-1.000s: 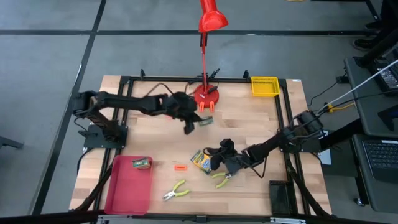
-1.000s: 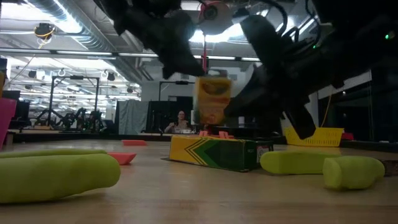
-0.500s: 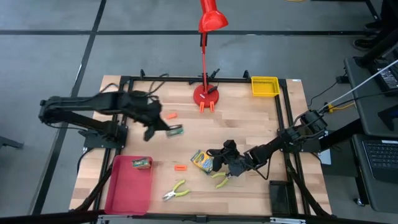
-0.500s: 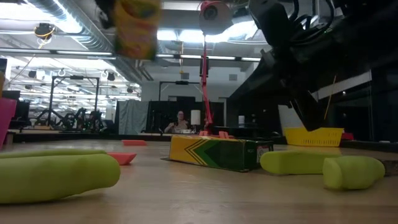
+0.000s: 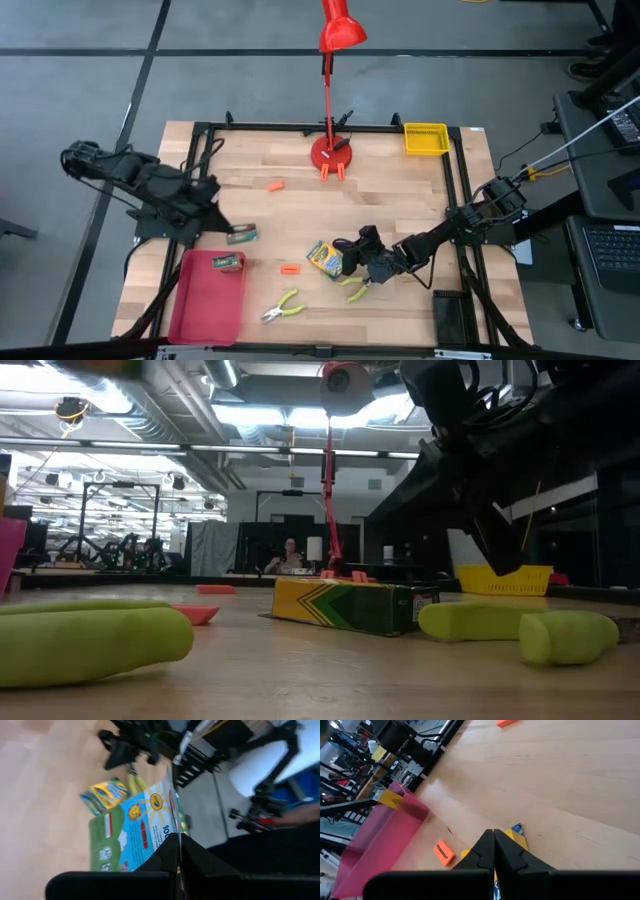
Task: Pick & Place School Supplies
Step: Put the yellow crayon box into the red bin
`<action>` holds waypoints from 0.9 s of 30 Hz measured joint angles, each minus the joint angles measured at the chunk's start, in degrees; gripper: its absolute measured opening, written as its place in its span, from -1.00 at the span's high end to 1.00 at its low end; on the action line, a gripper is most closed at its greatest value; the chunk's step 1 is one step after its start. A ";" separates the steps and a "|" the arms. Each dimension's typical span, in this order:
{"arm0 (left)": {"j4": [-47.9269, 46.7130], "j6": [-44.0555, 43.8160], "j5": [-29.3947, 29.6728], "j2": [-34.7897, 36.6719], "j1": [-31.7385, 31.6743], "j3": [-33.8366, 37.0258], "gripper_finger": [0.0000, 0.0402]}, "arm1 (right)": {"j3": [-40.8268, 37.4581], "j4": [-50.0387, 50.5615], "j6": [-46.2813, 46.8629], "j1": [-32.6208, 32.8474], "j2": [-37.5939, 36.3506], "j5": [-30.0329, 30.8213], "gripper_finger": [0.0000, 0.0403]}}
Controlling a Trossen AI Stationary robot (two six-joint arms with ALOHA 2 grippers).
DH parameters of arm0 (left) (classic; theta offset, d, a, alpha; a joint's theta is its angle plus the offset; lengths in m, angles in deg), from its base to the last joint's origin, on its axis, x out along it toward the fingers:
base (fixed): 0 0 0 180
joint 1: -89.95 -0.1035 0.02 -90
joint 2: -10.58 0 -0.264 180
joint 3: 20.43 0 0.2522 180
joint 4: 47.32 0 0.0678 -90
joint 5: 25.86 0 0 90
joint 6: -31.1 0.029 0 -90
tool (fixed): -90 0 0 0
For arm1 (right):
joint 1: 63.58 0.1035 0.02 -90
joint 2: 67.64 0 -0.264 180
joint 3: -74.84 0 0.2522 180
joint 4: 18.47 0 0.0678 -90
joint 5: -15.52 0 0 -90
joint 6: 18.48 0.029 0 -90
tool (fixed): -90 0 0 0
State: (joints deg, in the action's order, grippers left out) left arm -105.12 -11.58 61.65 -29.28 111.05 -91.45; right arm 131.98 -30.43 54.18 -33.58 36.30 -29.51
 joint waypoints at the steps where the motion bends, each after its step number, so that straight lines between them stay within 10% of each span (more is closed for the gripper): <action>1: -0.02 -1.01 0.15 0.34 1.59 0.00 0.99 | 0.00 -0.01 0.33 0.00 0.00 0.00 1.00; 27: 0.11 -28.30 23.09 -6.88 38.49 0.00 0.99 | 2.82 1.44 -0.88 0.11 -0.02 -1.78 1.00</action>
State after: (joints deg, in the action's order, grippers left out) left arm -105.01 -39.89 84.74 -36.16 149.54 -91.45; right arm 134.80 -28.99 53.29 -33.48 36.28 -31.29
